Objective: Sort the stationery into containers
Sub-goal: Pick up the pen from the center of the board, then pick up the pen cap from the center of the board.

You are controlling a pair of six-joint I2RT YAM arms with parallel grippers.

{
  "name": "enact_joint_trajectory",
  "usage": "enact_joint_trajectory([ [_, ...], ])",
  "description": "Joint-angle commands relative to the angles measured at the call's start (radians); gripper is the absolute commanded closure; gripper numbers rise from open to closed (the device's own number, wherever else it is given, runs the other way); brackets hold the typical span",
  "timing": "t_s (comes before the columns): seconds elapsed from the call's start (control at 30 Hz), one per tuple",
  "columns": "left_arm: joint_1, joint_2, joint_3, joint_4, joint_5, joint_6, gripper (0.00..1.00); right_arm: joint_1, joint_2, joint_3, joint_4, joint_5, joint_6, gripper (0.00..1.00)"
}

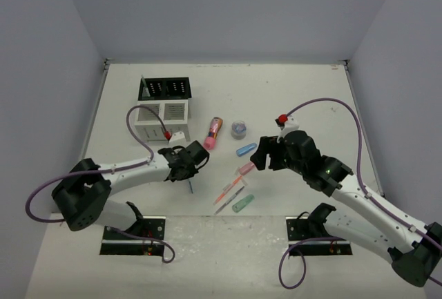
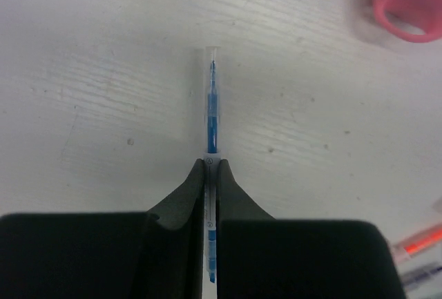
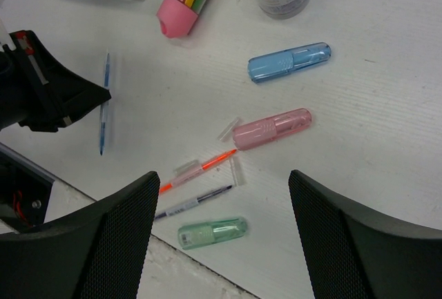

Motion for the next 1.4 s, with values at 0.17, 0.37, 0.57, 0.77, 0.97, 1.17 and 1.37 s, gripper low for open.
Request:
enact_joint_trajectory([
  [0.17,-0.020,-0.409,-0.015,0.173,0.079,0.292,1.00,0.004,0.054,-0.006,0.023,-0.069,-0.028,0.23],
  [0.37,-0.020,-0.575,0.071,0.222,0.117,0.570,1.00,0.027,0.208,0.044,-0.057,-0.087,-0.033,0.37],
  [0.57,-0.021,-0.659,0.150,0.166,0.114,0.703,1.00,0.070,0.300,0.080,-0.092,-0.004,-0.030,0.41],
  [0.77,-0.020,-0.776,0.135,0.125,0.058,0.750,1.00,0.098,0.364,0.120,-0.097,0.054,-0.028,0.45],
  [0.97,-0.019,-0.843,0.077,0.078,-0.036,0.711,1.00,0.106,0.383,0.158,-0.027,0.134,0.079,0.48],
  [1.17,-0.020,-0.906,0.100,-0.020,-0.067,0.709,1.00,0.108,0.381,0.113,0.094,0.158,0.198,0.50],
  [1.37,-0.020,-0.998,0.044,-0.021,-0.089,0.692,1.00,0.128,0.407,0.092,0.189,0.160,0.199,0.55],
])
